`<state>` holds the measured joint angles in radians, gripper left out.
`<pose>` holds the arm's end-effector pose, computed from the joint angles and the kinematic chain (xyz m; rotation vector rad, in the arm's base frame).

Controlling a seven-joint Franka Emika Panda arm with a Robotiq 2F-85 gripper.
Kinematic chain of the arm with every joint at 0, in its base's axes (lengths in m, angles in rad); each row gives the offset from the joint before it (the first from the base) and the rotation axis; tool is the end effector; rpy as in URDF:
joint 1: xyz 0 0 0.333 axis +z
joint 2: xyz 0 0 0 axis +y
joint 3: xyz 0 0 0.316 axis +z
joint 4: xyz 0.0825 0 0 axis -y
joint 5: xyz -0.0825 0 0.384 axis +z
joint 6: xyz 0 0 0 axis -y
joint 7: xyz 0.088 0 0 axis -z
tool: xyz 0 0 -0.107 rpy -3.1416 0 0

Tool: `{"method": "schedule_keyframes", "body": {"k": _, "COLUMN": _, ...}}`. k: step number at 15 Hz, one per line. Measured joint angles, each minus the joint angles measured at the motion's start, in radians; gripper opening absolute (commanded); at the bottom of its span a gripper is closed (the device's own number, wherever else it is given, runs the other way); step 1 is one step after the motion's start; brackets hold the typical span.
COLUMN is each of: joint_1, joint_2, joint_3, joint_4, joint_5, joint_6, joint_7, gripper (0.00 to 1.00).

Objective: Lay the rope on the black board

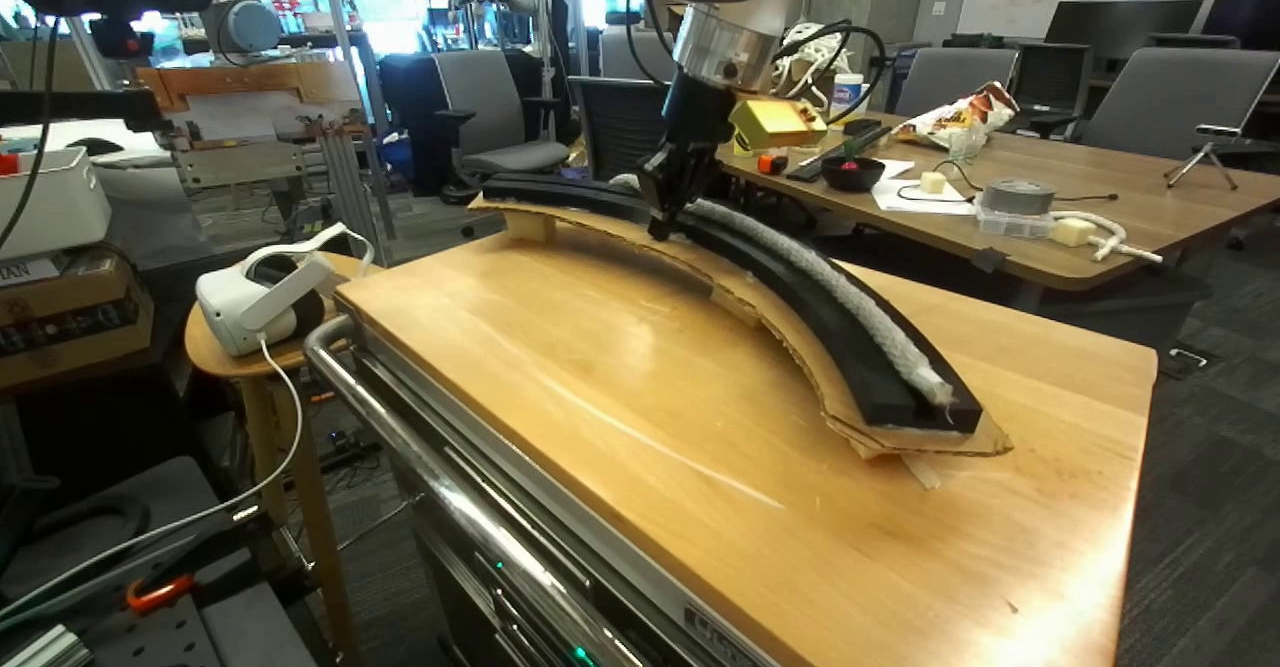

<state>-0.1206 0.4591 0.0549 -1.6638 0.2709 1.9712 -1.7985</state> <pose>0.6558 -0.0296 0.3323 -1.9866 -2.0530 -0.1774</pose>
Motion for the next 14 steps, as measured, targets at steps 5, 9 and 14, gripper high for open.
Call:
{"method": "schedule_keyframes", "body": {"k": 5, "joint_1": -0.009, "joint_2": -0.013, "joint_3": 0.000, "joint_4": -0.017, "joint_5": 0.015, "joint_6": 0.004, "joint_7": 0.000, "gripper": 0.41}}
{"method": "schedule_keyframes", "body": {"k": 9, "joint_1": -0.017, "joint_2": -0.053, "joint_3": -0.003, "joint_4": -0.030, "joint_5": 0.006, "joint_6": 0.028, "joint_7": -0.007, "gripper": 0.70}}
{"method": "schedule_keyframes", "body": {"k": 14, "joint_1": -0.015, "joint_2": -0.203, "joint_3": -0.012, "joint_4": -0.044, "joint_5": -0.055, "joint_6": 0.098, "joint_7": -0.009, "gripper": 1.00}}
